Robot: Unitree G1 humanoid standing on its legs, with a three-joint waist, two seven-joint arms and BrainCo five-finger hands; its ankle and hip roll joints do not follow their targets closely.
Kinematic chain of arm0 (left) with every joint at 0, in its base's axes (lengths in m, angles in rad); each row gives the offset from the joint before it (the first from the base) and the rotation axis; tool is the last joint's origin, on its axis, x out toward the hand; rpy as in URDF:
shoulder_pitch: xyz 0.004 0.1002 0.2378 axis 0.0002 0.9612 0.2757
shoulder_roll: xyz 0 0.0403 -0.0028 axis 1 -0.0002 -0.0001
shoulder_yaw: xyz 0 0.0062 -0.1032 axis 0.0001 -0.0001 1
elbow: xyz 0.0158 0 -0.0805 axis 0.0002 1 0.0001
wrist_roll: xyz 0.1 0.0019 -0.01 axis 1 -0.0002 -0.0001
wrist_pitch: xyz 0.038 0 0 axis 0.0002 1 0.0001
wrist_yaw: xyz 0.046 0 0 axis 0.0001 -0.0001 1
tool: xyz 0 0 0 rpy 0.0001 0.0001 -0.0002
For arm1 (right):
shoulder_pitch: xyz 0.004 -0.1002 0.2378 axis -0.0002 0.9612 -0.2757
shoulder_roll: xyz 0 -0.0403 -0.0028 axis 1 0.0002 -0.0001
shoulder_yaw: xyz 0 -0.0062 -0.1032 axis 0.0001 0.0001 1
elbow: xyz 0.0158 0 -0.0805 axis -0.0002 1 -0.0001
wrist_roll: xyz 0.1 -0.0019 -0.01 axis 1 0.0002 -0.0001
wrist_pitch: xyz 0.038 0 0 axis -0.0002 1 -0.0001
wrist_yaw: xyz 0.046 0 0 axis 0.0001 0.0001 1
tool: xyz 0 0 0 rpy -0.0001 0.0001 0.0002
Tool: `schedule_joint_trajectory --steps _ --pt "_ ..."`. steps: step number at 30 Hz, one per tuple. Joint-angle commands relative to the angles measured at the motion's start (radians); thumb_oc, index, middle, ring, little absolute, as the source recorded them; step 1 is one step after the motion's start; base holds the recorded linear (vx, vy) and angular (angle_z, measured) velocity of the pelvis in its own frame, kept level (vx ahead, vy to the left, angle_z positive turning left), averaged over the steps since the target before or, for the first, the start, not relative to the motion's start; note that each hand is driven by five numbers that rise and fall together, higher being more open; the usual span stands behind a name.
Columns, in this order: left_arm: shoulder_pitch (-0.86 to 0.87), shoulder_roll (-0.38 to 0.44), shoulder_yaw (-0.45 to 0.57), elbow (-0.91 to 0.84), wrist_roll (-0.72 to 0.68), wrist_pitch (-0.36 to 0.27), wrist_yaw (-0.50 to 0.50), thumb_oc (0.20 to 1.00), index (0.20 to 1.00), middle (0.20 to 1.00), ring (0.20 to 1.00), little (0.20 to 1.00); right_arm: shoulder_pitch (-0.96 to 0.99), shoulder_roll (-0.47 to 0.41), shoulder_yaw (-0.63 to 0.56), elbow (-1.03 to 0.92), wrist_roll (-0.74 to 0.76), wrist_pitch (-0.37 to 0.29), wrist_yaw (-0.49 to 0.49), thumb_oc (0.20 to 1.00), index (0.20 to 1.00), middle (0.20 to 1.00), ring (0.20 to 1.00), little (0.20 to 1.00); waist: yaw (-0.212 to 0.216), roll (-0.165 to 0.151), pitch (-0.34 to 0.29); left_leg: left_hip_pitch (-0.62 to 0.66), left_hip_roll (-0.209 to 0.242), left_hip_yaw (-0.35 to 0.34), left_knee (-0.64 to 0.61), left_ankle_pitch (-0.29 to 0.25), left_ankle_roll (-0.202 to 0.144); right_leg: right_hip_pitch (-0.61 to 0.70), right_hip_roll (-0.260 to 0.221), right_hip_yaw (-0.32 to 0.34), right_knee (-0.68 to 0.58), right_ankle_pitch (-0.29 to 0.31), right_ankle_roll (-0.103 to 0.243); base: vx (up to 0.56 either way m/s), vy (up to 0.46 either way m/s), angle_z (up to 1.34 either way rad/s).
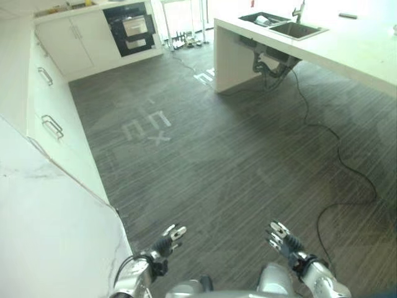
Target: Place the dishes in the dishwasher.
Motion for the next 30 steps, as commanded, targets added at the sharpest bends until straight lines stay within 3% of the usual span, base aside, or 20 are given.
schedule_joint_trajectory --steps 1,2,4,7,8,12,15,16,18,19,20,21,24,25,28,30 --pt "-0.036 0.007 0.029 -0.066 -0.010 -0.048 -0.010 1.000 1.000 1.000 1.000 1.000 -0.032 -0.022 -0.027 -0.053 0.001 -0.063 0.044 1.000 1.000 1.000 1.000 1.000 -0.023 -0.017 0.008 0.048 -0.042 -0.043 0.030 -0.140 -0.046 0.123 0.103 -0.015 -0.255 0.056 -0.038 0.21 -0.161 0.03" --pt "-0.034 0.009 0.028 -0.079 -0.008 -0.047 -0.004 1.000 1.000 1.000 1.000 1.000 -0.030 -0.024 -0.028 -0.062 0.005 -0.064 0.048 1.000 1.000 1.000 1.000 1.000 -0.027 -0.023 0.010 0.055 -0.046 -0.049 0.031 -0.147 -0.050 0.123 0.101 -0.018 -0.315 0.073 -0.036 0.26 -0.170 0.07" --pt "-0.036 0.017 0.008 -0.110 0.018 -0.058 0.017 1.000 1.000 1.000 1.000 1.000 -0.031 -0.024 -0.027 -0.091 -0.022 -0.084 0.077 1.000 1.000 1.000 1.000 1.000 -0.049 -0.035 0.025 0.094 -0.057 -0.076 0.044 -0.209 -0.035 0.040 0.062 0.007 -0.386 0.181 0.002 0.41 -0.223 0.07" --pt "-0.024 0.028 0.002 -0.131 0.017 -0.071 0.024 1.000 1.000 1.000 1.000 1.000 -0.024 -0.037 -0.024 -0.124 -0.046 -0.105 0.069 1.000 1.000 1.000 1.000 1.000 -0.045 -0.034 0.016 0.076 -0.050 -0.073 0.124 -0.230 -0.037 0.066 0.056 -0.020 -0.388 0.127 -0.025 0.44 -0.264 0.28" --pt "-0.022 0.032 0.005 -0.147 0.024 -0.070 0.019 1.000 1.000 1.000 1.000 1.000 -0.032 -0.050 -0.015 -0.137 -0.056 -0.126 0.058 1.000 1.000 1.000 1.000 1.000 -0.044 -0.034 0.005 0.064 -0.044 -0.068 0.188 -0.253 -0.045 0.083 0.066 -0.027 -0.383 0.087 -0.050 0.37 -0.195 0.24" --pt "-0.007 0.037 0.018 -0.174 0.037 -0.062 0.025 1.000 1.000 1.000 1.000 1.000 -0.042 -0.081 -0.005 -0.177 -0.113 -0.130 0.036 1.000 1.000 1.000 1.000 1.000 -0.047 -0.031 -0.020 0.061 -0.021 -0.035 0.313 -0.309 -0.076 0.105 0.088 -0.050 -0.376 0.043 -0.095 0.30 -0.124 0.21" --pt "-0.005 0.020 0.032 -0.173 -0.025 -0.085 0.017 1.000 1.000 1.000 1.000 1.000 -0.065 -0.117 0.015 -0.182 -0.128 -0.120 0.054 1.000 1.000 1.000 1.000 1.000 -0.036 -0.025 -0.043 -0.018 0.025 -0.024 0.597 -0.184 -0.146 0.147 0.117 -0.068 -0.393 -0.007 -0.161 0.24 -0.125 -0.22" --pt "-0.003 0.013 0.041 -0.174 -0.038 -0.091 0.005 1.000 1.000 1.000 1.000 1.000 -0.067 -0.126 0.017 -0.179 -0.143 -0.123 0.067 1.000 1.000 1.000 1.000 1.000 -0.025 -0.031 -0.042 -0.102 0.041 -0.029 0.749 -0.132 -0.164 0.180 0.124 -0.063 -0.411 -0.025 -0.186 0.24 -0.133 -0.19" --pt "-0.008 0.006 0.051 -0.174 -0.048 -0.090 -0.004 1.000 1.000 1.000 1.000 1.000 -0.070 -0.137 0.006 -0.178 -0.161 -0.122 0.081 1.000 1.000 1.000 1.000 1.000 -0.005 -0.036 -0.028 -0.262 0.067 -0.034 0.898 -0.089 -0.175 0.231 0.135 -0.057 -0.434 -0.042 -0.209 0.19 -0.093 -0.36" --pt "-0.013 0.003 0.051 -0.168 -0.053 -0.093 -0.006 1.000 1.000 1.000 1.000 1.000 -0.076 -0.142 0.003 -0.178 -0.161 -0.119 0.086 1.000 1.000 1.000 1.000 1.000 0.004 -0.036 -0.017 -0.316 0.084 -0.036 0.896 -0.077 -0.175 0.258 0.143 -0.052 -0.445 -0.049 -0.214 0.29 -0.002 -0.50" --pt "-0.025 -0.003 0.045 -0.153 -0.056 -0.102 -0.010 1.000 1.000 1.000 1.000 1.000 -0.093 -0.143 0.007 -0.177 -0.158 -0.117 0.090 1.000 1.000 1.000 1.000 1.000 0.011 -0.037 -0.004 -0.313 0.138 0.010 0.756 -0.059 -0.169 0.301 0.156 -0.045 -0.459 -0.072 -0.214 0.33 0.076 -0.57" --pt "-0.028 -0.005 0.038 -0.151 -0.054 -0.105 -0.008 1.000 1.000 1.000 1.000 1.000 -0.098 -0.140 0.010 -0.180 -0.158 -0.116 0.086 1.000 1.000 1.000 1.000 1.000 0.012 -0.034 -0.002 -0.299 0.153 0.028 0.650 -0.041 -0.171 0.317 0.165 -0.038 -0.469 -0.079 -0.209 0.37 0.145 -0.65" --pt "-0.024 -0.011 0.020 -0.172 -0.053 -0.102 0.007 1.000 1.000 1.000 1.000 1.000 -0.103 -0.136 0.014 -0.199 -0.153 -0.103 0.066 1.000 1.000 1.000 1.000 1.000 0.024 -0.019 0.002 -0.281 0.166 -0.005 0.340 0.032 -0.194 0.346 0.187 0.006 -0.501 -0.083 -0.179 0.31 0.197 -0.35" --pt "-0.018 -0.012 0.022 -0.186 -0.052 -0.102 0.006 1.000 1.000 1.000 1.000 1.000 -0.098 -0.134 0.015 -0.209 -0.152 -0.096 0.061 1.000 1.000 1.000 1.000 1.000 0.028 -0.013 -0.001 -0.281 0.194 -0.014 0.249 0.073 -0.209 0.352 0.190 0.015 -0.513 -0.085 -0.171 0.33 0.228 -0.26" --pt "-0.005 -0.012 0.034 -0.200 -0.053 -0.109 -0.003 1.000 1.000 1.000 1.000 1.000 -0.073 -0.131 0.009 -0.227 -0.161 -0.096 0.068 1.000 1.000 1.000 1.000 1.000 0.027 -0.002 0.002 -0.280 0.277 0.033 0.121 0.148 -0.239 0.370 0.174 -0.002 -0.521 -0.089 -0.158 0.30 0.216 -0.29" --pt "0.005 -0.009 0.046 -0.196 -0.056 -0.111 -0.015 1.000 1.000 1.000 1.000 1.000 -0.038 -0.128 0.002 -0.237 -0.170 -0.104 0.070 1.000 1.000 1.000 1.000 1.000 0.013 -0.002 -0.001 -0.268 0.299 0.095 0.115 0.141 -0.255 0.390 0.147 -0.045 -0.493 -0.128 -0.144 0.52 0.379 -0.13"
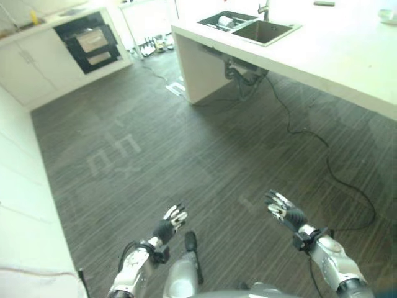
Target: Place the dishes in the dishwasher.
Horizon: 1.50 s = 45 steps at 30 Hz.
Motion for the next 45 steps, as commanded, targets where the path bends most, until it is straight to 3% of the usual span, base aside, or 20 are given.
schedule_joint_trajectory --steps 1,4,5,8,10,11,13,15,17,19,21,23,28,33,34,37,38,40,42,45 --pt "0.021 0.024 0.019 -0.086 -0.019 -0.048 -0.017 1.000 1.000 1.000 1.000 1.000 0.045 -0.011 -0.036 -0.072 0.005 -0.036 0.002 1.000 1.000 1.000 1.000 1.000 0.006 0.026 -0.014 0.115 0.048 0.036 0.085 0.022 -0.067 -0.037 -0.110 -0.144 0.064 -0.060 0.102 0.53 0.440 0.16" --pt "0.027 0.042 0.019 -0.104 -0.006 -0.029 -0.003 1.000 1.000 1.000 1.000 1.000 0.049 -0.002 -0.040 -0.070 0.016 -0.031 0.008 1.000 1.000 1.000 1.000 1.000 0.026 0.029 -0.023 0.103 0.016 0.002 0.116 -0.008 -0.031 -0.033 -0.108 -0.131 0.120 -0.091 0.098 0.34 0.294 -0.03" --pt "0.028 0.043 0.018 -0.105 -0.007 -0.027 -0.002 1.000 1.000 1.000 1.000 1.000 0.051 0.000 -0.041 -0.071 0.017 -0.031 0.008 1.000 1.000 1.000 1.000 1.000 0.026 0.021 -0.025 0.111 0.002 -0.007 0.119 -0.027 -0.036 -0.021 -0.116 -0.125 0.129 -0.112 0.102 0.26 0.208 -0.02" --pt "0.010 0.073 0.017 -0.117 0.028 0.006 0.003 1.000 1.000 1.000 1.000 1.000 0.067 0.031 -0.046 -0.111 0.023 -0.015 -0.024 1.000 1.000 1.000 1.000 1.000 0.033 0.013 -0.057 0.107 -0.098 -0.023 0.127 -0.077 0.048 -0.026 -0.117 -0.091 0.253 -0.123 0.116 0.45 0.489 0.26" --pt "-0.013 0.100 -0.007 -0.112 0.088 0.020 0.040 1.000 1.000 1.000 1.000 1.000 0.064 0.050 -0.042 -0.145 0.050 -0.005 -0.046 1.000 1.000 1.000 1.000 1.000 0.033 -0.010 -0.074 0.134 -0.198 -0.033 0.108 -0.123 0.123 -0.068 -0.131 -0.060 0.485 0.019 0.191 0.42 0.535 0.39" --pt "-0.010 0.108 -0.005 -0.124 0.085 0.034 0.052 1.000 1.000 1.000 1.000 1.000 0.073 0.061 -0.024 -0.167 0.042 0.001 -0.040 1.000 1.000 1.000 1.000 1.000 0.029 -0.003 -0.071 0.172 -0.224 -0.020 0.087 -0.144 0.162 -0.164 -0.154 -0.060 0.687 0.125 0.234 0.25 0.357 0.35" --pt "0.001 0.113 -0.001 -0.143 0.073 0.037 0.066 1.000 1.000 1.000 1.000 1.000 0.075 0.065 -0.011 -0.177 0.043 0.004 -0.033 1.000 1.000 1.000 1.000 1.000 0.021 0.010 -0.062 0.205 -0.227 -0.008 0.074 -0.157 0.170 -0.240 -0.164 -0.078 0.723 0.121 0.220 0.22 0.224 0.26" --pt "0.002 0.118 0.008 -0.172 0.053 0.051 0.066 1.000 1.000 1.000 1.000 1.000 0.074 0.059 -0.009 -0.194 0.052 0.008 -0.028 1.000 1.000 1.000 1.000 1.000 -0.004 0.010 -0.038 0.255 -0.236 -0.023 0.072 -0.179 0.154 -0.316 -0.134 -0.123 0.576 0.092 0.205 0.24 0.069 0.00" --pt "-0.004 0.119 0.011 -0.185 0.052 0.065 0.062 1.000 1.000 1.000 1.000 1.000 0.076 0.055 -0.013 -0.202 0.050 0.011 -0.022 1.000 1.000 1.000 1.000 1.000 -0.018 0.010 -0.025 0.287 -0.239 -0.038 0.062 -0.190 0.143 -0.335 -0.141 -0.146 0.472 0.099 0.195 0.19 -0.034 -0.10" --pt "-0.017 0.119 0.004 -0.194 0.063 0.072 0.068 1.000 1.000 1.000 1.000 1.000 0.078 0.051 -0.018 -0.207 0.053 0.013 -0.018 1.000 1.000 1.000 1.000 1.000 -0.044 0.000 -0.012 0.325 -0.253 -0.063 0.055 -0.219 0.136 -0.384 -0.167 -0.141 0.299 0.176 0.206 0.28 -0.085 0.36" --pt "-0.011 0.113 -0.017 -0.195 0.080 0.054 0.070 1.000 1.000 1.000 1.000 1.000 0.087 0.056 -0.029 -0.198 0.048 0.000 -0.001 1.000 1.000 1.000 1.000 1.000 -0.069 -0.016 0.005 0.379 -0.267 -0.086 0.067 -0.290 0.134 -0.443 -0.233 -0.114 0.161 0.287 0.236 0.44 -0.116 0.98" --pt "0.004 0.111 -0.025 -0.199 0.093 0.034 0.063 1.000 1.000 1.000 1.000 1.000 0.095 0.061 -0.032 -0.193 0.044 -0.013 0.005 1.000 1.000 1.000 1.000 1.000 -0.072 -0.015 0.011 0.397 -0.266 -0.087 0.080 -0.318 0.133 -0.457 -0.254 -0.112 0.138 0.302 0.240 0.34 -0.095 0.19" --pt "0.033 0.127 -0.032 -0.226 0.095 0.039 0.056 1.000 1.000 1.000 1.000 1.000 0.096 0.056 -0.025 -0.187 0.070 -0.025 -0.012 1.000 1.000 1.000 1.000 1.000 -0.064 -0.021 -0.005 0.378 -0.265 -0.082 0.210 -0.363 0.133 -0.407 -0.245 -0.124 0.160 0.240 0.220 0.37 -0.159 -0.06" --pt "0.068 0.110 -0.018 -0.238 0.088 0.052 0.042 1.000 1.000 1.000 1.000 1.000 0.070 0.034 -0.009 -0.191 0.075 -0.013 -0.011 1.000 1.000 1.000 1.000 1.000 -0.048 -0.010 -0.043 0.373 -0.234 -0.066 0.339 -0.407 0.097 -0.338 -0.196 -0.172 0.157 0.148 0.146 0.38 -0.159 0.03" --pt "0.068 0.106 -0.018 -0.235 0.081 0.051 0.043 1.000 1.000 1.000 1.000 1.000 0.067 0.031 -0.007 -0.191 0.073 -0.011 -0.011 1.000 1.000 1.000 1.000 1.000 -0.048 -0.009 -0.049 0.370 -0.233 -0.071 0.360 -0.401 0.089 -0.333 -0.186 -0.172 0.153 0.138 0.135 0.34 -0.151 -0.13" --pt "0.060 0.083 -0.019 -0.223 0.054 0.050 0.046 1.000 1.000 1.000 1.000 1.000 0.054 0.009 0.004 -0.183 0.060 -0.006 -0.005 1.000 1.000 1.000 1.000 1.000 -0.041 -0.001 -0.078 0.325 -0.210 -0.089 0.556 -0.273 0.026 -0.295 -0.137 -0.190 0.117 0.088 0.070 0.24 -0.147 -0.19" --pt "0.056 0.067 -0.020 -0.207 0.058 0.040 0.047 1.000 1.000 1.000 1.000 1.000 0.050 -0.001 0.003 -0.171 0.055 -0.006 0.007 1.000 1.000 1.000 1.000 1.000 -0.033 -0.005 -0.079 0.248 -0.203 -0.101 0.717 -0.216 0.009 -0.267 -0.123 -0.189 0.098 0.066 0.040 0.20 -0.178 -0.37" --pt "0.045 0.056 -0.021 -0.186 0.061 0.034 0.042 1.000 1.000 1.000 1.000 1.000 0.039 -0.011 0.002 -0.158 0.056 -0.004 0.014 1.000 1.000 1.000 1.000 1.000 -0.023 -0.015 -0.062 0.123 -0.165 -0.091 0.894 -0.204 0.015 -0.229 -0.113 -0.183 0.082 0.042 0.011 0.20 -0.171 -0.80" --pt "0.035 0.052 -0.030 -0.178 0.059 0.027 0.054 1.000 1.000 1.000 1.000 1.000 0.028 -0.009 0.007 -0.154 0.060 -0.007 0.022 1.000 1.000 1.000 1.000 1.000 -0.013 -0.013 -0.043 0.084 -0.175 -0.090 0.780 -0.233 0.041 -0.197 -0.097 -0.153 0.071 0.042 0.024 0.19 0.002 -0.76" --pt "0.038 0.055 -0.038 -0.188 0.041 0.023 0.082 1.000 1.000 1.000 1.000 1.000 0.017 0.001 0.015 -0.167 0.061 0.007 0.022 1.000 1.000 1.000 1.000 1.000 0.001 0.005 -0.028 0.100 -0.186 -0.121 0.413 -0.182 0.034 -0.148 -0.053 -0.075 0.051 0.022 0.051 0.27 0.166 -0.54"
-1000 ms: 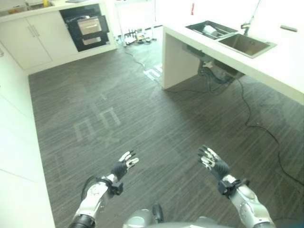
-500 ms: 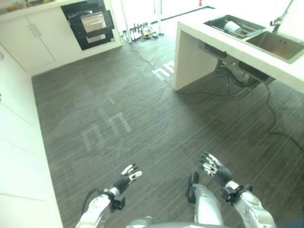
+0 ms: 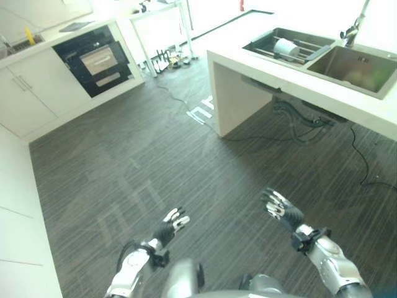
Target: Place the dishes in the dishwasher.
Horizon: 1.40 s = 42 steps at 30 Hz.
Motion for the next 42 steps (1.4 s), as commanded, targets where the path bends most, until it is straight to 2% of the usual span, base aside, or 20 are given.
schedule_joint_trajectory --steps 1,4,6,7,9,12,16,17,18,20,22,24,27,29,31,34,35,38,41,42 --pt "0.003 0.012 -0.005 -0.069 -0.041 -0.060 0.028 1.000 1.000 1.000 1.000 1.000 -0.029 -0.024 0.013 -0.071 0.025 -0.031 0.028 1.000 1.000 1.000 1.000 1.000 0.029 0.036 0.034 0.188 -0.022 -0.039 -0.308 -0.048 -0.046 0.039 0.047 0.096 -0.123 0.068 0.117 0.28 0.171 -0.64" --pt "0.031 0.014 0.009 -0.098 -0.038 -0.056 0.029 1.000 1.000 1.000 1.000 1.000 -0.026 -0.016 0.025 -0.070 0.033 -0.028 0.026 1.000 1.000 1.000 1.000 1.000 0.055 0.059 0.039 0.153 0.027 -0.104 -0.486 0.057 -0.077 0.073 0.075 0.158 -0.127 0.039 0.128 0.29 0.150 -0.76" --pt "0.042 0.015 0.019 -0.097 -0.037 -0.059 0.015 1.000 1.000 1.000 1.000 1.000 -0.010 -0.012 0.028 -0.062 0.024 -0.035 0.027 1.000 1.000 1.000 1.000 1.000 0.057 0.066 0.044 0.139 0.057 -0.086 -0.517 0.104 -0.087 0.095 0.075 0.163 -0.121 0.022 0.131 0.26 0.152 -0.71" --pt "0.042 0.014 0.021 -0.091 -0.035 -0.062 0.009 1.000 1.000 1.000 1.000 1.000 -0.003 -0.013 0.028 -0.059 0.023 -0.040 0.029 1.000 1.000 1.000 1.000 1.000 0.055 0.067 0.044 0.133 0.064 -0.069 -0.509 0.106 -0.087 0.098 0.071 0.158 -0.115 0.016 0.132 0.22 0.156 -0.54" --pt "0.038 0.015 0.022 -0.072 -0.029 -0.070 -0.013 1.000 1.000 1.000 1.000 1.000 0.007 -0.009 0.030 -0.044 0.021 -0.056 0.033 1.000 1.000 1.000 1.000 1.000 0.050 0.066 0.032 0.148 0.067 -0.021 -0.521 0.094 -0.079 0.107 0.061 0.135 -0.114 0.006 0.142 0.27 0.227 -0.29" --pt "0.034 0.024 0.008 -0.069 -0.010 -0.069 -0.012 1.000 1.000 1.000 1.000 1.000 0.005 0.002 0.032 -0.024 0.044 -0.063 0.027 1.000 1.000 1.000 1.000 1.000 0.054 0.063 0.019 0.168 0.041 -0.027 -0.520 0.068 -0.061 0.113 0.045 0.131 -0.089 -0.010 0.154 0.24 0.210 -0.26" --pt "0.014 0.060 0.009 -0.079 -0.014 -0.054 -0.019 1.000 1.000 1.000 1.000 1.000 0.023 0.017 0.020 -0.028 0.027 -0.079 0.017 1.000 1.000 1.000 1.000 1.000 0.047 0.065 0.000 0.201 -0.003 -0.030 -0.539 0.036 -0.017 0.102 0.032 0.130 0.000 -0.039 0.165 0.21 0.207 -0.22" --pt "-0.002 0.073 0.008 -0.075 -0.014 -0.047 -0.029 1.000 1.000 1.000 1.000 1.000 0.025 0.025 0.019 -0.030 0.042 -0.086 -0.003 1.000 1.000 1.000 1.000 1.000 0.040 0.061 -0.003 0.224 -0.028 -0.030 -0.557 0.026 0.010 0.080 0.021 0.134 0.087 -0.020 0.183 0.18 0.226 0.11" --pt "-0.007 0.076 0.006 -0.073 -0.010 -0.046 -0.034 1.000 1.000 1.000 1.000 1.000 0.025 0.027 0.019 -0.032 0.047 -0.088 -0.008 1.000 1.000 1.000 1.000 1.000 0.039 0.063 -0.008 0.225 -0.032 -0.028 -0.560 0.021 0.018 0.069 0.023 0.135 0.115 -0.003 0.188 0.19 0.283 0.02" --pt "-0.022 0.085 0.001 -0.069 -0.011 -0.052 -0.046 1.000 1.000 1.000 1.000 1.000 0.032 0.044 0.018 -0.046 0.044 -0.085 -0.035 1.000 1.000 1.000 1.000 1.000 0.029 0.058 -0.006 0.261 -0.081 -0.030 -0.582 -0.006 0.066 0.000 0.019 0.145 0.331 0.079 0.233 0.18 0.266 0.01" --pt "-0.017 0.081 0.006 -0.071 -0.025 -0.050 -0.033 1.000 1.000 1.000 1.000 1.000 0.036 0.049 0.022 -0.048 0.029 -0.071 -0.044 1.000 1.000 1.000 1.000 1.000 0.030 0.069 -0.005 0.280 -0.095 -0.046 -0.592 -0.019 0.085 -0.062 0.031 0.150 0.450 0.138 0.258 0.13 0.167 -0.10" --pt "-0.012 0.078 0.014 -0.076 -0.035 -0.047 -0.023 1.000 1.000 1.000 1.000 1.000 0.038 0.050 0.023 -0.042 0.020 -0.067 -0.040 1.000 1.000 1.000 1.000 1.000 0.029 0.075 -0.002 0.299 -0.099 -0.050 -0.601 -0.026 0.091 -0.109 0.031 0.147 0.492 0.148 0.256 0.11 0.094 -0.25" --pt "-0.005 0.069 0.031 -0.088 -0.043 -0.040 -0.021 1.000 1.000 1.000 1.000 1.000 0.036 0.048 0.027 -0.035 0.019 -0.072 -0.020 1.000 1.000 1.000 1.000 1.000 0.022 0.084 0.017 0.352 -0.096 -0.052 -0.613 -0.047 0.084 -0.196 0.008 0.079 0.421 0.129 0.244 0.13 -0.011 -0.48" --pt "-0.014 0.072 0.038 -0.094 -0.012 -0.011 0.006 1.000 1.000 1.000 1.000 1.000 0.037 0.045 0.019 -0.033 0.028 -0.078 -0.014 1.000 1.000 1.000 1.000 1.000 0.013 0.075 0.033 0.388 -0.100 -0.042 -0.622 -0.065 0.071 -0.221 -0.036 0.025 0.291 0.176 0.250 0.17 -0.101 -0.34" --pt "-0.022 0.068 0.022 -0.065 0.028 0.006 0.034 1.000 1.000 1.000 1.000 1.000 0.041 0.049 0.013 -0.039 0.012 -0.062 -0.007 1.000 1.000 1.000 1.000 1.000 -0.011 0.067 0.053 0.463 -0.096 -0.012 -0.647 -0.122 0.059 -0.252 -0.141 -0.030 0.101 0.276 0.271 0.37 -0.196 -0.19" --pt "-0.008 0.065 0.014 -0.053 0.032 -0.011 0.029 1.000 1.000 1.000 1.000 1.000 0.050 0.053 0.010 -0.036 0.000 -0.059 -0.004 1.000 1.000 1.000 1.000 1.000 -0.014 0.068 0.049 0.473 -0.090 0.003 -0.633 -0.134 0.058 -0.224 -0.148 -0.042 0.067 0.256 0.272 0.32 -0.182 -0.07" --pt "0.008 0.069 0.005 -0.067 0.025 -0.026 0.026 1.000 1.000 1.000 1.000 1.000 0.049 0.056 0.015 -0.026 0.001 -0.068 -0.006 1.000 1.000 1.000 1.000 1.000 -0.010 0.067 0.045 0.463 -0.078 0.020 -0.589 -0.146 0.054 -0.202 -0.144 -0.056 0.063 0.218 0.262 0.23 -0.165 0.21" --pt "0.011 0.068 0.012 -0.078 0.010 -0.013 0.028 1.000 1.000 1.000 1.000 1.000 0.042 0.050 0.020 -0.022 0.000 -0.068 -0.012 1.000 1.000 1.000 1.000 1.000 0.000 0.060 0.037 0.428 -0.066 0.021 -0.489 -0.169 0.038 -0.164 -0.121 -0.072 0.044 0.151 0.226 0.29 -0.219 0.15" --pt "0.014 0.050 0.019 -0.075 -0.007 0.007 0.012 1.000 1.000 1.000 1.000 1.000 0.033 0.024 0.019 -0.022 -0.003 -0.033 -0.022 1.000 1.000 1.000 1.000 1.000 0.001 0.042 0.020 0.396 -0.059 0.026 -0.346 -0.231 0.012 -0.144 -0.104 -0.070 0.025 0.125 0.191 0.23 -0.139 -0.31" --pt "0.013 0.044 0.014 -0.071 -0.007 0.000 0.013 1.000 1.000 1.000 1.000 1.000 0.030 0.016 0.018 -0.017 -0.003 -0.024 -0.020 1.000 1.000 1.000 1.000 1.000 0.001 0.037 0.017 0.382 -0.054 0.029 -0.298 -0.235 0.002 -0.134 -0.099 -0.071 0.013 0.121 0.180 0.17 -0.097 -0.31"
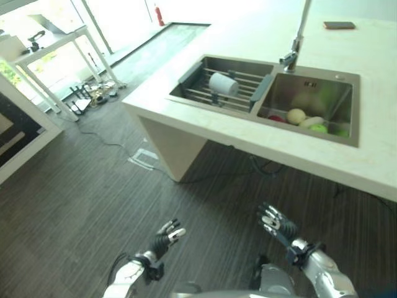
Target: Place the dishes in the dishwasher.
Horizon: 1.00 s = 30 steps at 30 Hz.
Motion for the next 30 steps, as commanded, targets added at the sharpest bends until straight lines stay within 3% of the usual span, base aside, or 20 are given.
schedule_joint_trajectory --steps 1,3,5,8,9,10,13,15,17,20,26,30 --pt "-0.039 0.017 0.011 -0.040 -0.012 -0.038 -0.016 1.000 1.000 1.000 1.000 1.000 -0.019 0.016 -0.004 -0.023 -0.005 0.003 0.006 1.000 1.000 1.000 1.000 1.000 -0.005 -0.058 -0.021 -0.093 -0.167 0.036 0.079 -0.142 0.036 0.067 -0.032 -0.001 -0.115 0.037 0.114 0.15 -0.089 -0.41" --pt "-0.052 -0.002 0.005 -0.027 -0.031 -0.044 -0.016 1.000 1.000 1.000 1.000 1.000 -0.023 -0.002 -0.011 0.002 -0.028 0.016 0.032 1.000 1.000 1.000 1.000 1.000 -0.005 -0.061 -0.024 -0.169 -0.136 0.047 0.244 -0.099 0.019 0.092 -0.020 0.007 -0.136 0.015 0.081 0.16 -0.070 -0.49" --pt "-0.065 -0.008 0.004 -0.013 -0.035 -0.040 -0.013 1.000 1.000 1.000 1.000 1.000 -0.025 -0.006 -0.015 0.030 -0.035 0.011 0.046 1.000 1.000 1.000 1.000 1.000 -0.003 -0.056 -0.022 -0.214 -0.128 0.036 0.270 -0.082 0.019 0.105 -0.001 0.024 -0.135 -0.003 0.068 0.16 0.009 -0.41" --pt "-0.080 -0.006 -0.012 -0.007 -0.030 -0.039 -0.002 1.000 1.000 1.000 1.000 1.000 -0.035 -0.002 -0.014 0.048 -0.061 0.008 0.035 1.000 1.000 1.000 1.000 1.000 0.001 -0.043 -0.012 -0.195 -0.100 0.040 0.050 -0.034 0.006 0.154 0.035 0.057 -0.155 -0.021 0.084 0.19 0.119 -0.14" --pt "-0.082 -0.008 -0.018 -0.010 -0.030 -0.039 0.009 1.000 1.000 1.000 1.000 1.000 -0.035 0.000 -0.013 0.049 -0.053 0.010 0.028 1.000 1.000 1.000 1.000 1.000 0.004 -0.038 -0.011 -0.196 -0.079 0.028 -0.041 0.003 -0.008 0.172 0.044 0.072 -0.167 -0.025 0.093 0.24 0.214 -0.10" --pt "-0.080 -0.009 -0.022 -0.017 -0.033 -0.041 0.021 1.000 1.000 1.000 1.000 1.000 -0.033 0.002 -0.008 0.053 -0.054 0.006 0.016 1.000 1.000 1.000 1.000 1.000 0.011 -0.028 -0.014 -0.204 -0.026 0.007 -0.156 0.075 -0.035 0.189 0.052 0.092 -0.183 -0.034 0.103 0.25 0.261 -0.08" --pt "-0.068 -0.002 -0.010 -0.037 -0.033 -0.031 0.015 1.000 1.000 1.000 1.000 1.000 -0.024 -0.001 -0.007 0.048 -0.048 0.002 0.006 1.000 1.000 1.000 1.000 1.000 0.022 -0.011 -0.008 -0.209 0.055 -0.024 -0.258 0.170 -0.071 0.210 0.051 0.109 -0.174 -0.059 0.114 0.18 0.253 -0.32" --pt "-0.066 0.003 0.000 -0.036 -0.028 -0.020 -0.002 1.000 1.000 1.000 1.000 1.000 -0.023 0.001 -0.005 0.056 -0.044 -0.004 -0.005 1.000 1.000 1.000 1.000 1.000 0.027 -0.007 -0.006 -0.206 0.062 -0.034 -0.261 0.169 -0.071 0.211 0.041 0.111 -0.143 -0.081 0.119 0.17 0.305 -0.51" --pt "-0.072 0.011 -0.005 -0.028 -0.023 -0.006 -0.013 1.000 1.000 1.000 1.000 1.000 -0.020 0.010 -0.003 0.067 -0.026 -0.012 -0.034 1.000 1.000 1.000 1.000 1.000 0.027 -0.003 -0.009 -0.192 0.051 -0.027 -0.264 0.152 -0.063 0.205 0.028 0.100 -0.088 -0.110 0.121 0.23 0.395 -0.27" --pt "-0.105 0.009 -0.037 0.029 -0.036 0.030 -0.025 1.000 1.000 1.000 1.000 1.000 -0.005 0.033 -0.014 0.112 -0.010 -0.019 -0.097 1.000 1.000 1.000 1.000 1.000 0.019 -0.006 -0.017 -0.183 -0.007 -0.041 -0.237 0.104 -0.019 0.183 -0.003 0.117 0.003 -0.135 0.127 0.22 0.409 0.07" --pt "-0.153 0.002 -0.040 0.186 -0.033 0.060 -0.031 1.000 1.000 1.000 1.000 1.000 -0.019 0.071 -0.044 0.294 0.047 -0.053 -0.195 1.000 1.000 1.000 1.000 1.000 0.029 -0.028 -0.038 -0.155 -0.127 -0.004 -0.270 0.037 0.090 0.157 -0.053 0.143 0.068 -0.040 0.190 0.13 0.353 -0.06" --pt "-0.149 -0.008 -0.033 0.221 0.009 0.067 -0.013 1.000 1.000 1.000 1.000 1.000 -0.041 0.074 -0.054 0.363 0.029 -0.002 -0.271 1.000 1.000 1.000 1.000 1.000 0.046 -0.028 -0.032 -0.113 -0.145 0.055 -0.315 0.028 0.108 0.113 -0.080 0.078 0.146 0.000 0.197 0.04 0.167 -0.48"
